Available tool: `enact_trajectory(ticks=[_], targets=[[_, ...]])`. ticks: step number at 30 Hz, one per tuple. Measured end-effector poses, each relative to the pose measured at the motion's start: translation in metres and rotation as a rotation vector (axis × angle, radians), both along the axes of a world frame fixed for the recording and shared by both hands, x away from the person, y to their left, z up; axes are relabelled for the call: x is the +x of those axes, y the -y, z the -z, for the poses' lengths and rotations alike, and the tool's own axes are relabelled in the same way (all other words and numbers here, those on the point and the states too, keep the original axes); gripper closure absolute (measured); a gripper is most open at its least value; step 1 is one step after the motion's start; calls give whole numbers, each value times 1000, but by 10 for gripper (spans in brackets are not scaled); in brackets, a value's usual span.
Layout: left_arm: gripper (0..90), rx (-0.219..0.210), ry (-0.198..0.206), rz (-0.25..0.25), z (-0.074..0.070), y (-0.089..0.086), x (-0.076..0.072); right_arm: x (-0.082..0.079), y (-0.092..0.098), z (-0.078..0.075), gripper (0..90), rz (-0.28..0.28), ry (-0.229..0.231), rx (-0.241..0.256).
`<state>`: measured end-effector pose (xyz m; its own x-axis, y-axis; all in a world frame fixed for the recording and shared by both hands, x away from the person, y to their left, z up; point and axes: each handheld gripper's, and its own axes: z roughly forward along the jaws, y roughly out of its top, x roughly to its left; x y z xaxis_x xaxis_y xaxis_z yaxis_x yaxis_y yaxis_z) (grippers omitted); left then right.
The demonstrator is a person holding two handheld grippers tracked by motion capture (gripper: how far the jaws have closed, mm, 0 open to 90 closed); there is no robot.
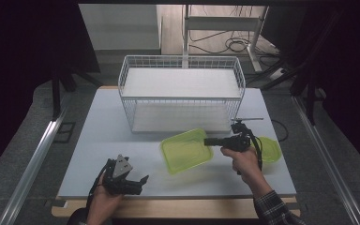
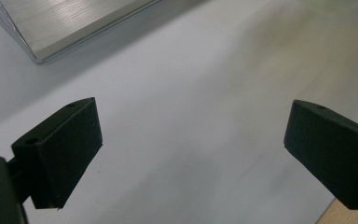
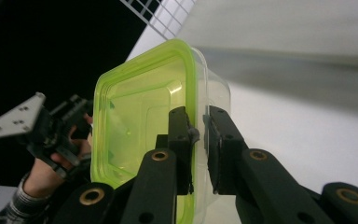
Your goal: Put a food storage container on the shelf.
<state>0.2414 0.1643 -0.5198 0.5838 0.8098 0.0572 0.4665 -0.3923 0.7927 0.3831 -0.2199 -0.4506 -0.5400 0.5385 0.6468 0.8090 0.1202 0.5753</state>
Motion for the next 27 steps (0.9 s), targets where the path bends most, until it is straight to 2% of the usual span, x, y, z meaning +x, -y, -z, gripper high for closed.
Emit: enact_trajectory(ticks=[16,27], targets=[[32,5,-15,1,1,1,0,8,7,-41,806,40,38,85],[31,12,-18,3,1,2,0,15,0,-78,807,39,83,121]])
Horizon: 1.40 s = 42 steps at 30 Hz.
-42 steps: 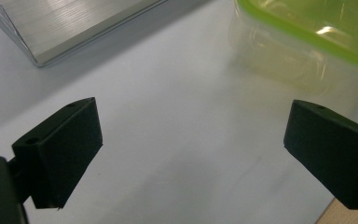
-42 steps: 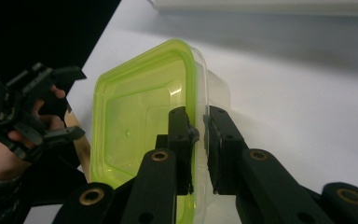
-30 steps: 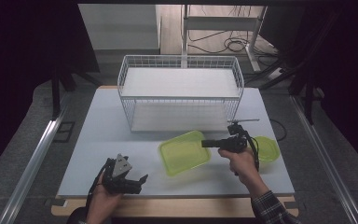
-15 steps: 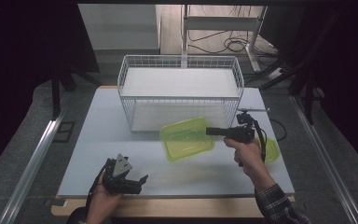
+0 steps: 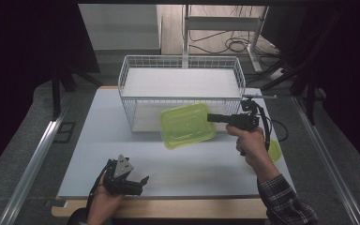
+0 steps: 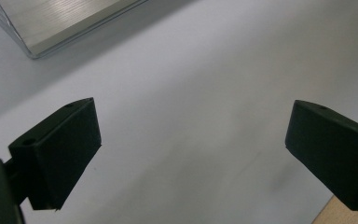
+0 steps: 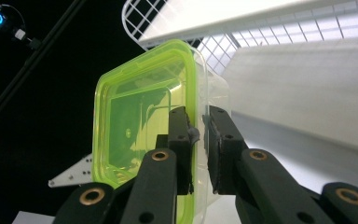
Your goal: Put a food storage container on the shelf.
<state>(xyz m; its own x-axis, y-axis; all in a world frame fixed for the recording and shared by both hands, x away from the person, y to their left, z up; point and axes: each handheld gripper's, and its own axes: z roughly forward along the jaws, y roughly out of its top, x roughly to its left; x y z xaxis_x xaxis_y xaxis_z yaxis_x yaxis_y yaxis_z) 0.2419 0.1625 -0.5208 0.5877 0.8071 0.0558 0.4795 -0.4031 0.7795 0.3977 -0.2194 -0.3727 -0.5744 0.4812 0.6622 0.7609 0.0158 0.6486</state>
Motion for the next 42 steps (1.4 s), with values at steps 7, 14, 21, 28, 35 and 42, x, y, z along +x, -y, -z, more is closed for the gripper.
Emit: enact_trajectory(ticks=[7,14,21,28,35,42], targets=[[31,2,3,0,0,0,0,11,-1,-18,807,29,14,21],[30,-2,0,-3,0,-1,1,26,-9,-33,807,59,27,30],[29,-3,-5,-3,1,-1,1,43,-20,-49,806,106,55,19],[30,-9,-5,-5,1,-1,1,60,-28,-58,806,168,65,9],[30,-9,-9,-2,1,-1,1,73,-32,-60,806,223,71,-11],[30,-7,-11,2,1,-1,1,85,-39,-57,805,264,71,-28]])
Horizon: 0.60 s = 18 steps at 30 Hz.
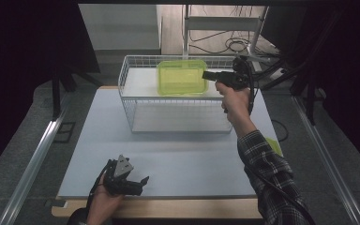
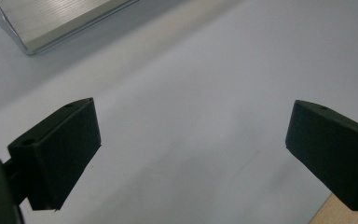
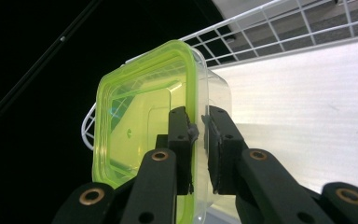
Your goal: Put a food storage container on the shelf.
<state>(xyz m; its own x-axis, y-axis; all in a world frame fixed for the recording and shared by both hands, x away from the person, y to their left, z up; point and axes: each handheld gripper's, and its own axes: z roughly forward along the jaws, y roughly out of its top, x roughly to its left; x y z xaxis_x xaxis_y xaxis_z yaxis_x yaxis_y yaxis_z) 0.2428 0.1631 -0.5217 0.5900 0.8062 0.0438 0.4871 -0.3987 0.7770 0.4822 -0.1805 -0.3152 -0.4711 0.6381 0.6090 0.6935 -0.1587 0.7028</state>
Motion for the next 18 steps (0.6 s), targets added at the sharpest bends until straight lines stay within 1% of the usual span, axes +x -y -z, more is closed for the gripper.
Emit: enact_trajectory(ticks=[3,6,7,9,12,13,14,15,17,18], targets=[[30,-1,-2,1,0,0,0,3,-2,0,806,18,5,-17],[30,-1,-2,1,0,0,0,5,-1,1,805,22,0,-19],[30,-1,-3,1,0,0,0,5,-2,1,805,28,-3,-12],[30,4,-5,3,0,0,0,6,-3,2,791,36,-6,-37],[30,6,-7,4,0,0,0,7,-7,0,770,50,26,-110],[30,6,-7,4,0,0,0,7,-7,0,770,50,26,-110],[30,6,-7,5,0,0,0,7,-8,-1,763,57,36,-136],[30,6,-8,5,1,0,1,7,-11,-2,748,64,54,-178],[30,6,-10,5,1,0,1,8,-13,-3,732,71,68,-218],[30,7,-10,6,1,0,1,9,-14,-3,727,77,74,-229]])
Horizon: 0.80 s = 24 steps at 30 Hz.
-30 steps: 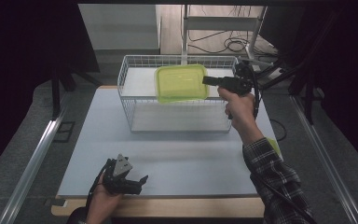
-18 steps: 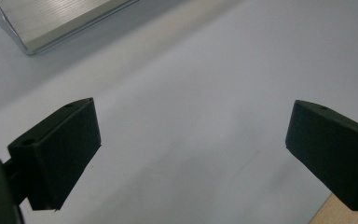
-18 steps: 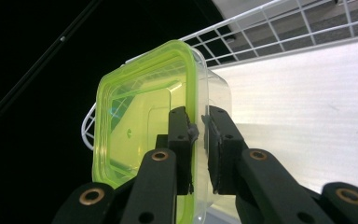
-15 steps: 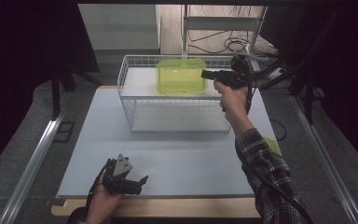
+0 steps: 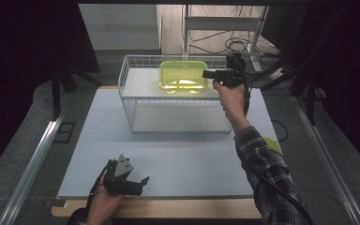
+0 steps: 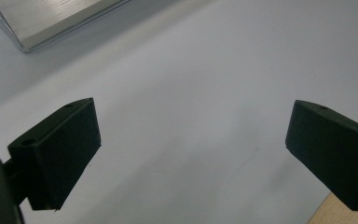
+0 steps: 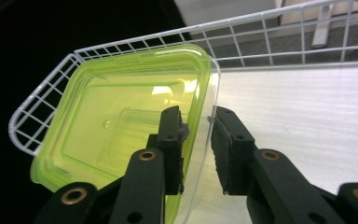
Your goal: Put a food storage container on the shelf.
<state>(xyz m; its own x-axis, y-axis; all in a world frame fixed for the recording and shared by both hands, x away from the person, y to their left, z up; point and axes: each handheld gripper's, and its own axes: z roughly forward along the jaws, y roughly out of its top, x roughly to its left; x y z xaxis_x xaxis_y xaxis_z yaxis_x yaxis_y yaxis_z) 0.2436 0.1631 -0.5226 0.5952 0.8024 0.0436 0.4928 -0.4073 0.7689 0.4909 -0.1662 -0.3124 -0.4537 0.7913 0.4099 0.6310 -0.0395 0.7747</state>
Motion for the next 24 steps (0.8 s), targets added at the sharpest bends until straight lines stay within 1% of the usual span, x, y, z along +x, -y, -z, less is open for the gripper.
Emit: enact_trajectory(ticks=[1,2,5,9,11,12,14,15,17,19,20,21,22,23,24], targets=[[30,0,0,0,0,0,0,0,0,0,727,0,0,0],[30,0,-2,1,0,0,0,1,-1,0,718,2,4,-20],[30,1,-3,1,0,0,0,2,-2,0,713,1,3,-24],[30,4,-8,3,1,0,0,6,-4,2,649,-6,1,-59],[29,5,-9,4,1,1,0,8,-4,3,648,-6,-2,-50],[30,5,-10,4,1,1,0,8,-3,4,622,-8,-3,-47],[29,5,-13,4,1,1,1,9,-5,4,600,1,22,-92],[29,5,-14,5,2,0,1,8,-5,3,598,1,31,-104],[30,6,-14,4,2,0,1,8,-6,2,595,1,34,-117],[29,6,-13,4,2,0,1,7,-7,1,576,0,46,-134],[29,5,-13,3,1,0,1,7,-7,1,557,-1,51,-138],[29,5,-13,3,1,0,1,7,-7,1,557,-1,51,-138],[29,5,-13,3,1,0,1,6,-6,1,521,-4,55,-138],[29,5,-13,3,1,0,1,6,-6,1,521,-4,55,-138],[29,2,-13,3,1,0,1,5,-5,0,483,-13,75,-143]])
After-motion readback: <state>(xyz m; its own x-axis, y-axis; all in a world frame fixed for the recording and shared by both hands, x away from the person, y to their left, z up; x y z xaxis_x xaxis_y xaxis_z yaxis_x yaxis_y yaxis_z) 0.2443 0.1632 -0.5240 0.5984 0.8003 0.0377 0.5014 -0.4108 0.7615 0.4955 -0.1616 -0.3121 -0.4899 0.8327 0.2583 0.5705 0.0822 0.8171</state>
